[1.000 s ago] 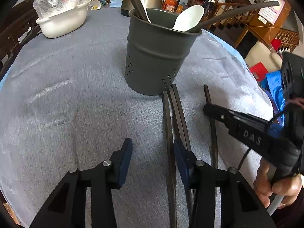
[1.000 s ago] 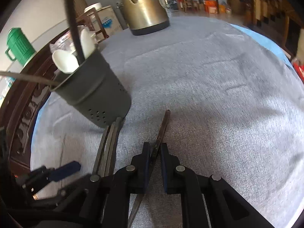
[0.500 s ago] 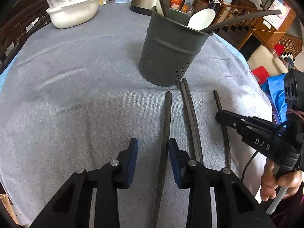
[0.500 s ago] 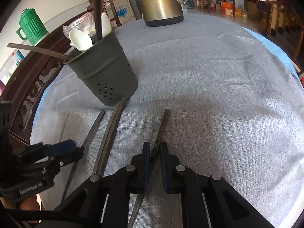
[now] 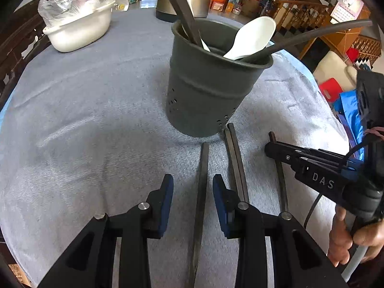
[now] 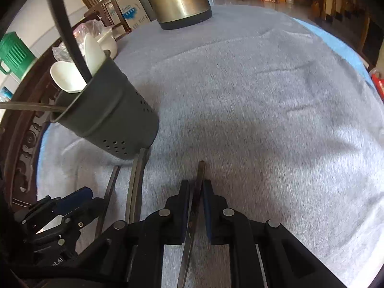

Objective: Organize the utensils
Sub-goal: 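Close the left tool on a dark chopstick while the right tool holds its chopstick, then lift both held chopsticks off the cloth and carry them toward the holder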

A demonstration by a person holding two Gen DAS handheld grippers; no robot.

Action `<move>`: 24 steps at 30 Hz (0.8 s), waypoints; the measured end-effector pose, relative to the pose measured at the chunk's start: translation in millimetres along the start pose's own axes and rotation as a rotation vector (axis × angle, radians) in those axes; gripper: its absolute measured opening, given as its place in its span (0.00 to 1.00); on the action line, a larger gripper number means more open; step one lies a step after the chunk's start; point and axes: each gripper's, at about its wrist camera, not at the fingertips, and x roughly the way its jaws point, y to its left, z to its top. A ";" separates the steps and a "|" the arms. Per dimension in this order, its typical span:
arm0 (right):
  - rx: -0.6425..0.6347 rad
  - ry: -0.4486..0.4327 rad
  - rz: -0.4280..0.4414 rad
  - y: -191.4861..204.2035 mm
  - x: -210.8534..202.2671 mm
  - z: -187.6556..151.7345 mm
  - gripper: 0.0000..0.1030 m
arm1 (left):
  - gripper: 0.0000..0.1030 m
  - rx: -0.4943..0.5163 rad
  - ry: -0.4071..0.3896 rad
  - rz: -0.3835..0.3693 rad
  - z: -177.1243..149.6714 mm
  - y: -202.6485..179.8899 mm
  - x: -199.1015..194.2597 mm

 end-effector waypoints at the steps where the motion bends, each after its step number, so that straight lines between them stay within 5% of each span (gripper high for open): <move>1: -0.001 -0.006 -0.006 0.7 0.5 0.6 0.13 | 0.33 -0.005 0.005 -0.004 0.1 0.3 3.8; 5: -0.030 -0.029 -0.023 2.3 0.4 0.1 0.09 | 0.08 -0.002 -0.014 -0.001 3.2 3.2 9.2; 13: -0.016 -0.103 0.038 -0.3 -15.1 -7.2 0.08 | 0.06 -0.031 -0.108 0.006 -1.3 20.5 -17.7; 24: -0.045 -0.317 0.134 12.1 -80.5 -13.0 0.06 | 0.06 -0.081 -0.302 0.017 -7.9 43.6 -97.3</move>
